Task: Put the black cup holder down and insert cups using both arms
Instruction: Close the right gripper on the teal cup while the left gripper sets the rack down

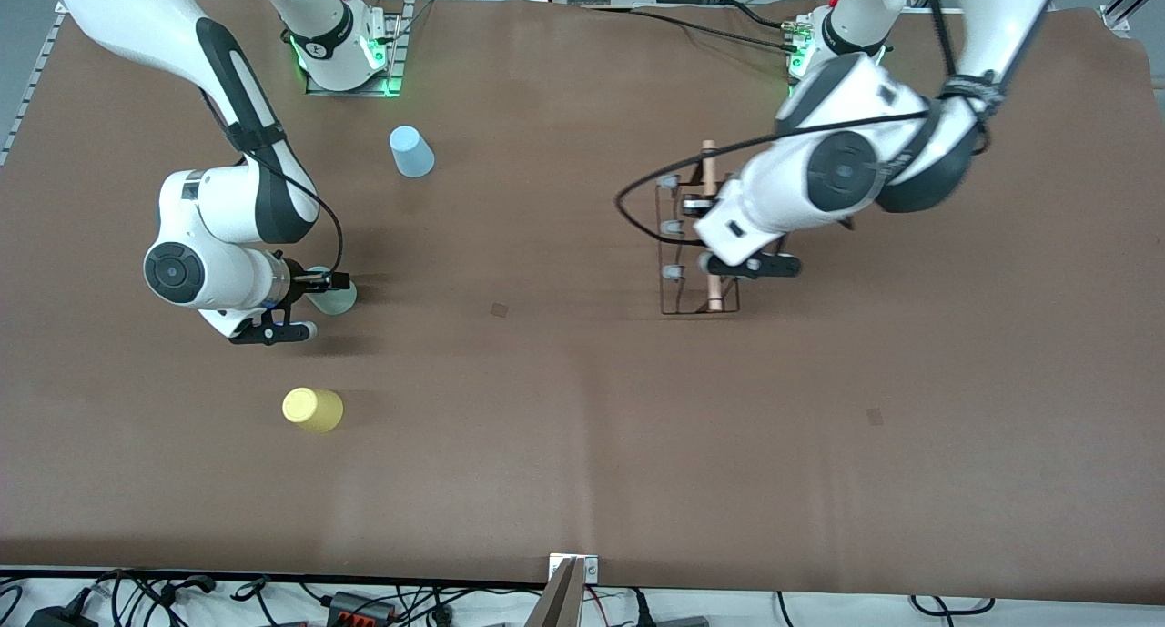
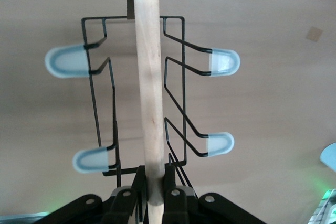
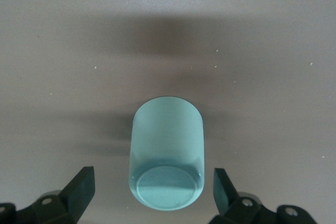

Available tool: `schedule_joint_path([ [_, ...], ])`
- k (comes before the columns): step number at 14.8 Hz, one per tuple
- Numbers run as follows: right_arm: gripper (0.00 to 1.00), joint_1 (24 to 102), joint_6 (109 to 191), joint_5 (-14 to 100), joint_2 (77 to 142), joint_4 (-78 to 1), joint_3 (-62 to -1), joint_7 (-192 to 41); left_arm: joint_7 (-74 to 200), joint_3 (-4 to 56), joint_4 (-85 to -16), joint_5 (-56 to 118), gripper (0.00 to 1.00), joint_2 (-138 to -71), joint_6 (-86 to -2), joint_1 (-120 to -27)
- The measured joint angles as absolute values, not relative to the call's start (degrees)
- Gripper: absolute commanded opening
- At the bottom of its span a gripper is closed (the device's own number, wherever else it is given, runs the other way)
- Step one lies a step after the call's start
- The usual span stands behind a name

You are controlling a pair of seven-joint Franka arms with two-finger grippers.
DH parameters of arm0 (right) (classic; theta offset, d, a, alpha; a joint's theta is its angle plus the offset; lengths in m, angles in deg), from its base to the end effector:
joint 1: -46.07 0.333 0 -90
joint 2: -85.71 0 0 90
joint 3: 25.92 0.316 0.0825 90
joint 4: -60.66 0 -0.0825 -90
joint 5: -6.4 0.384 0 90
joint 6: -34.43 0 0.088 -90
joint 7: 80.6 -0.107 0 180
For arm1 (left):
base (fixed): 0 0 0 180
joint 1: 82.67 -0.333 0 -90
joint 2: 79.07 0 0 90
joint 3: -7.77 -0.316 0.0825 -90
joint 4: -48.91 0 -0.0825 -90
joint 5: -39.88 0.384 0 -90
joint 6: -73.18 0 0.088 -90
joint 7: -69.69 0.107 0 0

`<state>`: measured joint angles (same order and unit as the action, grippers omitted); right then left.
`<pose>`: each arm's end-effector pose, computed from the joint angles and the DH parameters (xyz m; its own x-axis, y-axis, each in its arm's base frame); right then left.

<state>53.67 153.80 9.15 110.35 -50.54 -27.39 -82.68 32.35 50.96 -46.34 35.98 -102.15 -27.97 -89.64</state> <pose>0.5839 0.0655 0.2404 0.9579 0.0419 -0.2842 0.0401 -0.9991 -0.0124 0.5278 -0.3336 0.4160 0.9353 0.0238 -0.3530 0.0793 -0.9865 0.1435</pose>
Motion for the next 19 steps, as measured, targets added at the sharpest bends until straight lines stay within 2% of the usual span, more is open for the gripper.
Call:
schedule_joint_path([
  [5,1.00,53.5,155.1,9.4,110.6,-52.1,-27.5,-82.9,26.9,50.9,-46.4,36.3,0.00,-104.7,-34.4,-82.6],
  [11,1.00,53.3,155.9,9.4,111.0,-52.7,-27.7,-83.0,26.4,50.9,-46.4,37.6,0.00,-107.8,-40.4,-79.6],
  [16,0.92,53.1,156.3,9.4,111.2,-52.7,-27.7,-83.0,25.9,50.8,-46.4,39.6,0.00,-109.5,-43.2,-77.3],
  [18,0.86,53.1,156.6,9.4,111.3,-52.7,-27.7,-83.1,24.5,50.8,-46.4,41.4,0.00,-110.3,-43.8,-76.2],
  [19,0.79,53.0,156.7,9.4,111.4,-52.7,-27.7,-83.1,23.9,50.8,-46.4,41.9,0.00,-110.8,-44.3,-75.8],
])
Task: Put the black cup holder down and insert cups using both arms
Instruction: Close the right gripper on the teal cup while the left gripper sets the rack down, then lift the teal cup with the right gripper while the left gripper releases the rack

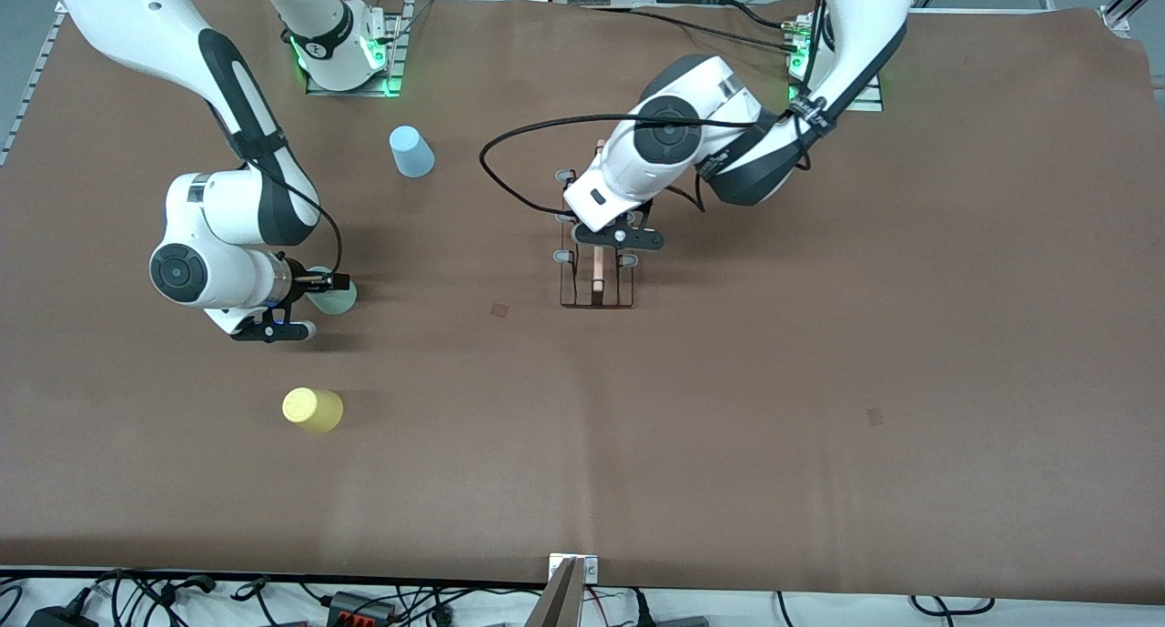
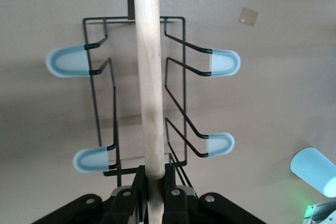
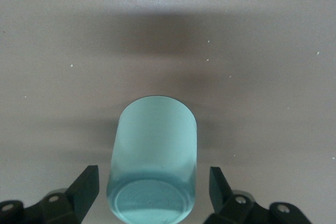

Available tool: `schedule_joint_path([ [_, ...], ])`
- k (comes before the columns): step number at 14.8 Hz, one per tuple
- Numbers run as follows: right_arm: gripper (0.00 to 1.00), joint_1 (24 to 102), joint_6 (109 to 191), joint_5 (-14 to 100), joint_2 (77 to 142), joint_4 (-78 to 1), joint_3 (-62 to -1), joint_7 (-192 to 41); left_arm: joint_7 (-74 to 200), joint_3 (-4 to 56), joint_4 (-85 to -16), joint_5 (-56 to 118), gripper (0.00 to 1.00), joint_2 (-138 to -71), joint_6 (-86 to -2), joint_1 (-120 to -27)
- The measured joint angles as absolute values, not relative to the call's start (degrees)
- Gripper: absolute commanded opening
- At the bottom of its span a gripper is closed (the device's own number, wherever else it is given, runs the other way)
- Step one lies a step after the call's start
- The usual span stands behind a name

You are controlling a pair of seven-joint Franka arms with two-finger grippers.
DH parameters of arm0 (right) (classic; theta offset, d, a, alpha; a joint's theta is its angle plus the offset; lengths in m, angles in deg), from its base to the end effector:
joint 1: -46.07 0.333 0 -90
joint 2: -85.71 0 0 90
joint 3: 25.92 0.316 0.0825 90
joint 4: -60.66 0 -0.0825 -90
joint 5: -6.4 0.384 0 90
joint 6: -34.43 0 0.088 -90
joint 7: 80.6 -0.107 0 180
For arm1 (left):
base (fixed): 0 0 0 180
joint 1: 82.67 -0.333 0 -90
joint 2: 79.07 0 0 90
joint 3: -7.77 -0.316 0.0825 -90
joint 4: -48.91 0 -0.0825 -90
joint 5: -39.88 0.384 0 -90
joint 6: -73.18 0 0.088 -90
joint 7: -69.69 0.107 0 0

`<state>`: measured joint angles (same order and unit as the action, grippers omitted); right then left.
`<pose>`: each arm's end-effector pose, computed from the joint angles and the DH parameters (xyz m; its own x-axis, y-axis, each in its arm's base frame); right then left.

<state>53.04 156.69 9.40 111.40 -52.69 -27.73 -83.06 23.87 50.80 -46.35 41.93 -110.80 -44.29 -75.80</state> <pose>0.5762 0.0546 0.2184 0.9572 0.0144 -0.2892 0.0125 -0.9999 -0.0082 0.4748 -0.4643 0.3566 0.9656 -0.0422 -0.2564 0.0128 -0.9778 0.2091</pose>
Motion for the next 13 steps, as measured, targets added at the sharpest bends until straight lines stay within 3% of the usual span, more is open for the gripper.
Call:
schedule_joint_path([
  [3,0.45,53.0,156.8,9.4,111.5,-52.7,-27.7,-83.1,23.5,50.7,-46.3,42.1,0.00,-111.7,-45.1,-75.6],
  [5,0.30,53.0,156.8,9.4,111.4,-52.5,-27.7,-83.1,23.5,50.6,-46.3,42.1,0.00,-112.0,-45.1,-75.6],
  [10,0.27,53.0,156.2,9.4,111.4,-49.4,-27.7,-83.0,22.4,50.5,-46.3,42.1,0.00,-112.1,-45.8,-75.6],
  [13,0.27,53.0,149.6,9.4,111.2,-42.8,-27.7,-83.0,21.6,50.5,-46.3,42.1,0.00,-112.5,-46.2,-75.6],
])
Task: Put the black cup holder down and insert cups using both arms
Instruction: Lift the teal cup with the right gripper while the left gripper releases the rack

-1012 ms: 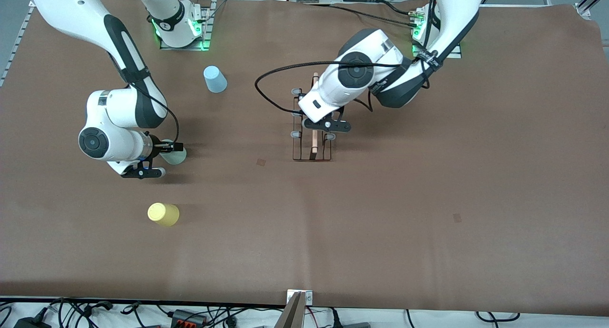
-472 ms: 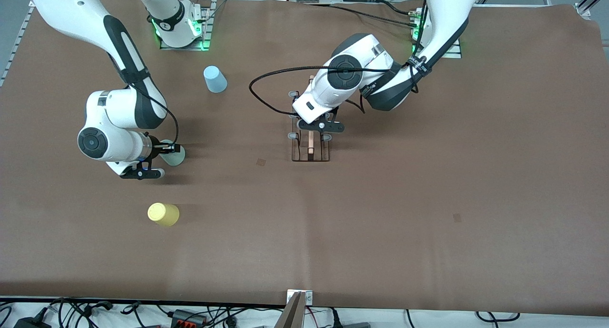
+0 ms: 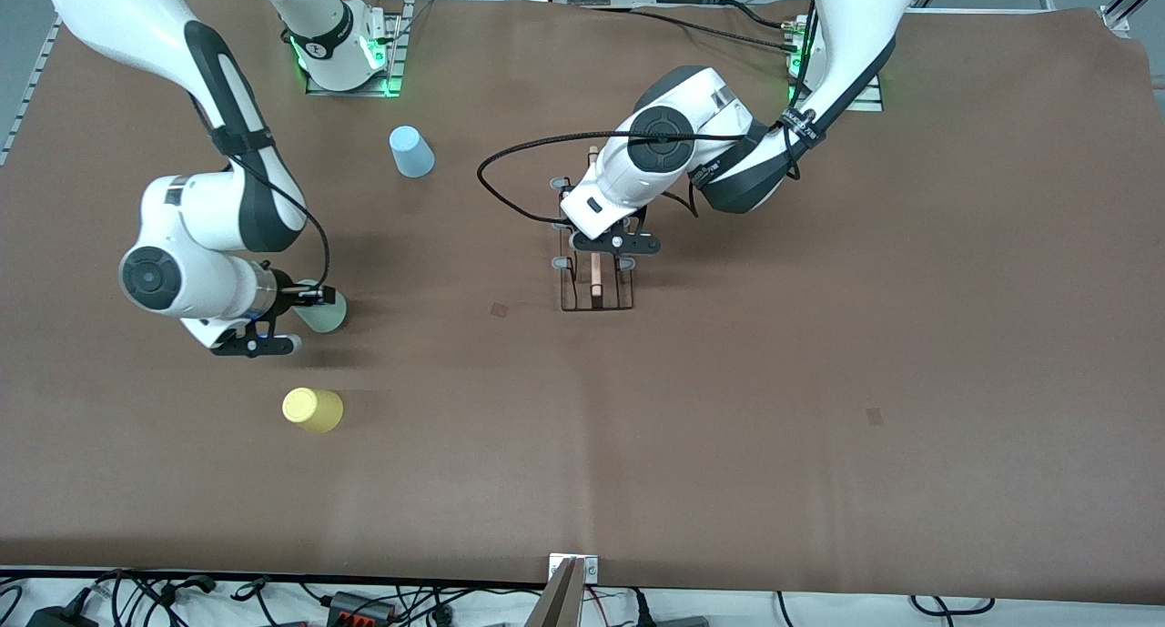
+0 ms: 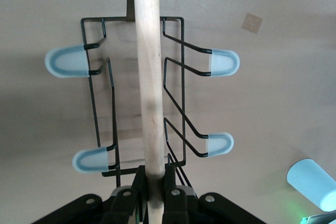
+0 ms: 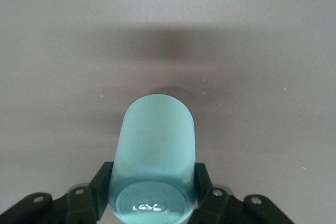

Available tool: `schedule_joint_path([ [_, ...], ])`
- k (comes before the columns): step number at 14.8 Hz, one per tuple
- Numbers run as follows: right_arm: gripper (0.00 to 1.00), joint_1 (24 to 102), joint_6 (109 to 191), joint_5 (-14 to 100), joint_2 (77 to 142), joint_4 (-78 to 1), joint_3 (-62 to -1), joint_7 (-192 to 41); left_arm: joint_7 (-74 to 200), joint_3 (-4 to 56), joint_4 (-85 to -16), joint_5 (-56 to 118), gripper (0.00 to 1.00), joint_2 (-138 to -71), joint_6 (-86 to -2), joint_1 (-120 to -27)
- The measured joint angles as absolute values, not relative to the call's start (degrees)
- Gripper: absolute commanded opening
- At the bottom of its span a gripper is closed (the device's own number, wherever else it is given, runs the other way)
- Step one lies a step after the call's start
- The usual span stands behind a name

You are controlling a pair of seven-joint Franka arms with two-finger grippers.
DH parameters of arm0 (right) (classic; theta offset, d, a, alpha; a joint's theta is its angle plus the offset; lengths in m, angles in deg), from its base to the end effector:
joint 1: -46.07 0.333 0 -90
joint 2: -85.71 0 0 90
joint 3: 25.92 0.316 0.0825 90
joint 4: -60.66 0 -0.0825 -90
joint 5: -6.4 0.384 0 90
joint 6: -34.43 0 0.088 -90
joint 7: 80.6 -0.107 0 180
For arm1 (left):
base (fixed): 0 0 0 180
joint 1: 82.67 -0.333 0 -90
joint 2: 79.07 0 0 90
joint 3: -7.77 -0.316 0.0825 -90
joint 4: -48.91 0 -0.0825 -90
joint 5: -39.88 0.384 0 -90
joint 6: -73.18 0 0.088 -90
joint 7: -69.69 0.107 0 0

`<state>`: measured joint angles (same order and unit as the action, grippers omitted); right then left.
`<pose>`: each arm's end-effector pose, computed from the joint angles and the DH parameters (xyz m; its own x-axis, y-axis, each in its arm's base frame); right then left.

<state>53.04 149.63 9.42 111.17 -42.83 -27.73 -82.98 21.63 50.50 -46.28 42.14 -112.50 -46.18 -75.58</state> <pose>0.6180 0.0602 0.2809 0.9708 0.0233 -0.2386 0.0196 -0.9997 -0.0175 0.4792 -0.4660 0.3428 0.9633 0.0021 -0.2683 0.0615 -0.9750 0.2134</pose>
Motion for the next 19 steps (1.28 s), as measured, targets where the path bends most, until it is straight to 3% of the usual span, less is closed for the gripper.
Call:
schedule_joint_path([
  [4,0.27,53.4,139.3,9.4,110.8,-33.0,-27.4,-82.9,21.6,50.5,-46.3,42.1,0.06,-113.2,-46.5,-75.4],
  [6,0.27,53.8,137.4,9.4,110.8,-30.5,-27.2,-82.8,21.6,50.5,-46.3,42.5,0.16,-113.2,-46.5,-75.2],
  [7,0.27,54.0,136.8,9.5,110.9,-29.7,-26.9,-82.8,21.6,50.5,-46.3,43.2,0.30,-113.2,-46.5,-75.1],
  [8,0.27,54.3,136.3,9.5,110.9,-29.1,-26.7,-82.8,21.6,50.5,-46.3,43.9,0.37,-113.3,-46.5,-74.8],
  [14,0.27,55.2,136.1,9.5,111.1,-28.6,-25.9,-82.8,21.6,50.5,-45.4,44.2,0.40,-113.3,-45.9,-74.7],
  [19,0.27,56.1,135.7,9.6,111.2,-28.5,-25.9,-82.8,23.1,51.2,-43.5,44.3,0.40,-111.8,-39.4,-78.0],
])
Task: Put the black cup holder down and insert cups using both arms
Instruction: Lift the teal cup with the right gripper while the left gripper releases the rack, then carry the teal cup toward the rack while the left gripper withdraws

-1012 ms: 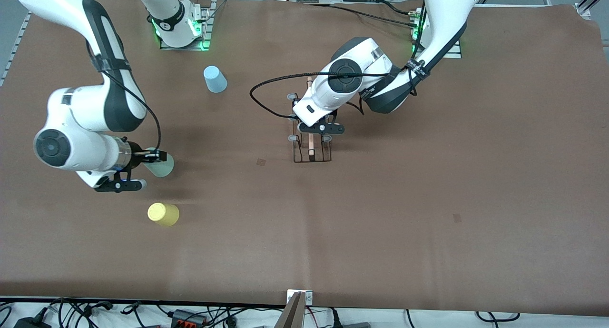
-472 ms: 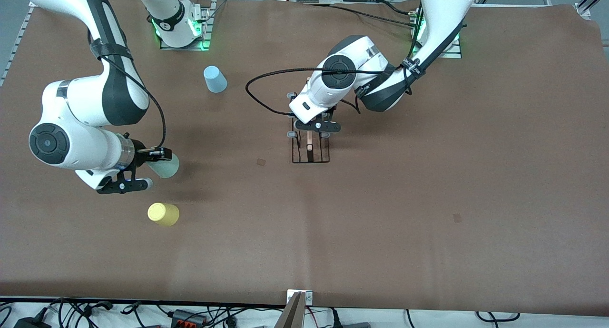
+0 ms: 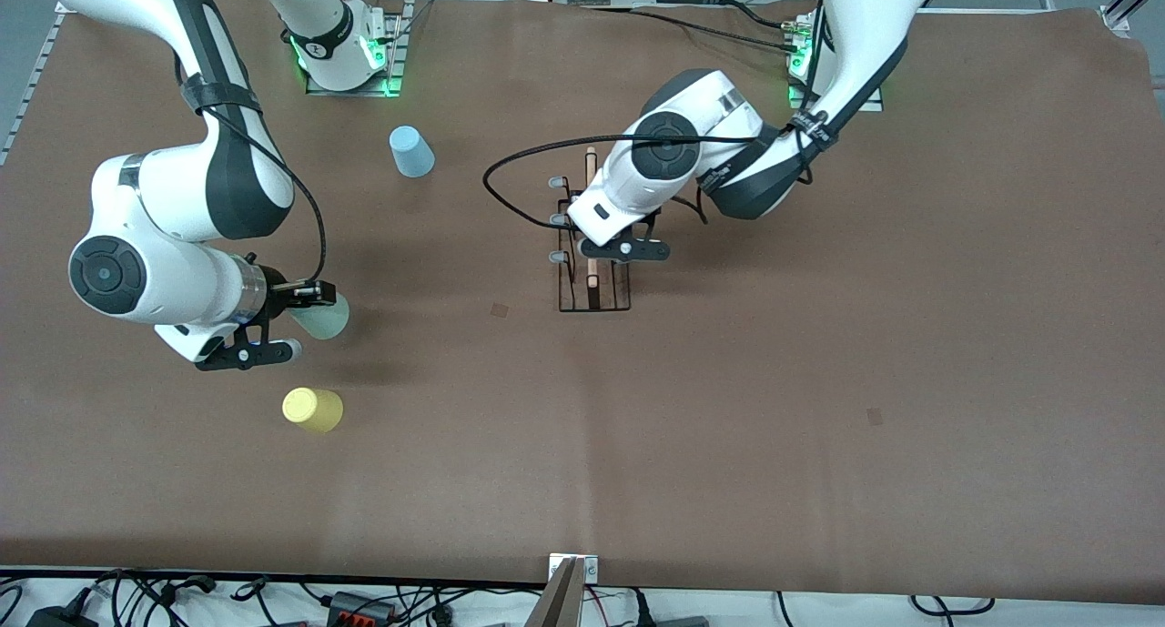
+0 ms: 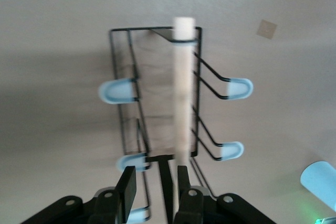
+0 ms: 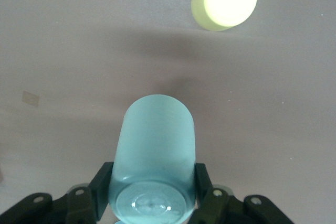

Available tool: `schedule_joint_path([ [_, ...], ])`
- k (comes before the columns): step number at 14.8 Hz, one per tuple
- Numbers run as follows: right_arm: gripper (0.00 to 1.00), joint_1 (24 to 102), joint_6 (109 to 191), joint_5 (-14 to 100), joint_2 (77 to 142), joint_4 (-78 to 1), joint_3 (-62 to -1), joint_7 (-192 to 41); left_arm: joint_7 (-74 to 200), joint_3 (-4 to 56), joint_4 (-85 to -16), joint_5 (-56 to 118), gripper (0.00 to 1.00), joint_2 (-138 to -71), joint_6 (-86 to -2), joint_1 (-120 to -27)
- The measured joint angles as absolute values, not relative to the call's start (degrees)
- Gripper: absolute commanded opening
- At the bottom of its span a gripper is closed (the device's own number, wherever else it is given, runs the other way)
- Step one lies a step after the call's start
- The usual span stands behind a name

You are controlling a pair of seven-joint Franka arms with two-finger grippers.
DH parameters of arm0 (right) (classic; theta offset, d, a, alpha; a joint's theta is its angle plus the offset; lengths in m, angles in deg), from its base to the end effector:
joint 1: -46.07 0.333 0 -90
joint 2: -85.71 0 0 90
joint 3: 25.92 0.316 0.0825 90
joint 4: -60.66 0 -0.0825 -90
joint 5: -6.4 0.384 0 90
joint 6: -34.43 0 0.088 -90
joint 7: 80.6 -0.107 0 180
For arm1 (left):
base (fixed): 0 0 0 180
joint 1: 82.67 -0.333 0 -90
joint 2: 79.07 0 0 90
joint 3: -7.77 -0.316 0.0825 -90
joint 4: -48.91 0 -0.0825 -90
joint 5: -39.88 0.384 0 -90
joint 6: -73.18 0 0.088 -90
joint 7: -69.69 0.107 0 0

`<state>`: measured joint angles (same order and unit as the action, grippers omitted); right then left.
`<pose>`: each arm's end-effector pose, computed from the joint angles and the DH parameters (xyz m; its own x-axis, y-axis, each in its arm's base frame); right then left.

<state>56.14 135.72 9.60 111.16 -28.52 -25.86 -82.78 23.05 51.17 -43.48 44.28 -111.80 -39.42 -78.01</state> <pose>0.6437 0.1199 0.3736 0.9648 0.1227 -0.2328 0.1160 -0.9923 -0.0424 0.4976 -0.4431 0.3627 0.9628 -0.0105 -0.2700 0.0345 -0.9863 0.1614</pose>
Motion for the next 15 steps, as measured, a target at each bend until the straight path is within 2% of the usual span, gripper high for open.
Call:
schedule_joint_path([
  [7,0.27,61.8,129.7,10.3,110.5,-27.5,-25.0,-83.1,29.3,55.4,-43.2,44.3,0.40,-105.8,-29.4,-89.6],
  [12,0.27,67.1,128.0,14.7,109.5,-27.3,-23.5,-86.8,39.0,62.7,-43.0,44.3,0.56,-103.3,-22.4,-104.4],
  [15,0.27,72.1,127.7,14.9,109.5,-27.4,-22.7,-90.4,46.0,59.9,-42.9,44.3,0.58,-99.6,-18.9,-105.4],
])
